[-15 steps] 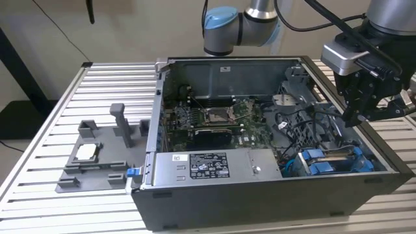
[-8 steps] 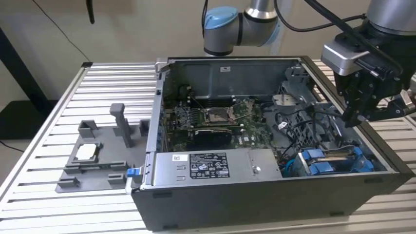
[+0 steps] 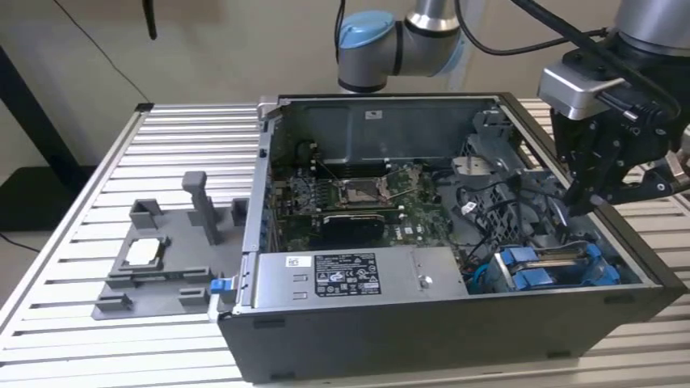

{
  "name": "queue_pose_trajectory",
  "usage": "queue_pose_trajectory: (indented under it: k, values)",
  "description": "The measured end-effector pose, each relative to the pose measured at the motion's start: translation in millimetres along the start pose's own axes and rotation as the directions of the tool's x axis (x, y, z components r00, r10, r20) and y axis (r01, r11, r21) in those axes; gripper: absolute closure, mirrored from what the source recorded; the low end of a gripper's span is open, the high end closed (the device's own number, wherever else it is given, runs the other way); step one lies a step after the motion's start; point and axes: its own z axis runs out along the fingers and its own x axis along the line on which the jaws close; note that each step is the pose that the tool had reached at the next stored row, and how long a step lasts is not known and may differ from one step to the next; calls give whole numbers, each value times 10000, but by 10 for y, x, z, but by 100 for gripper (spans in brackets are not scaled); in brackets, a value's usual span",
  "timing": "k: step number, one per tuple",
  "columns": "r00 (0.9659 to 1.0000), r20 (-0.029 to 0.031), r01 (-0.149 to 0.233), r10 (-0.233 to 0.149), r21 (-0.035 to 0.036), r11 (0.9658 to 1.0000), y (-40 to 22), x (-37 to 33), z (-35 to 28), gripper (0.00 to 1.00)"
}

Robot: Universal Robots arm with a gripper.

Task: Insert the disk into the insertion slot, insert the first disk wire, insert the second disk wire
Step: 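Insert the first disk wire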

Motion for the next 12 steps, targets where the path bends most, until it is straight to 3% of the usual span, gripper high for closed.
queue_pose_trajectory:
  k: [6,12]
  values:
    - [9999,-137,16,-22,-458,9990,-54,12,11,81]
    - [9999,-168,18,-34,-949,9955,-151,37,33,81]
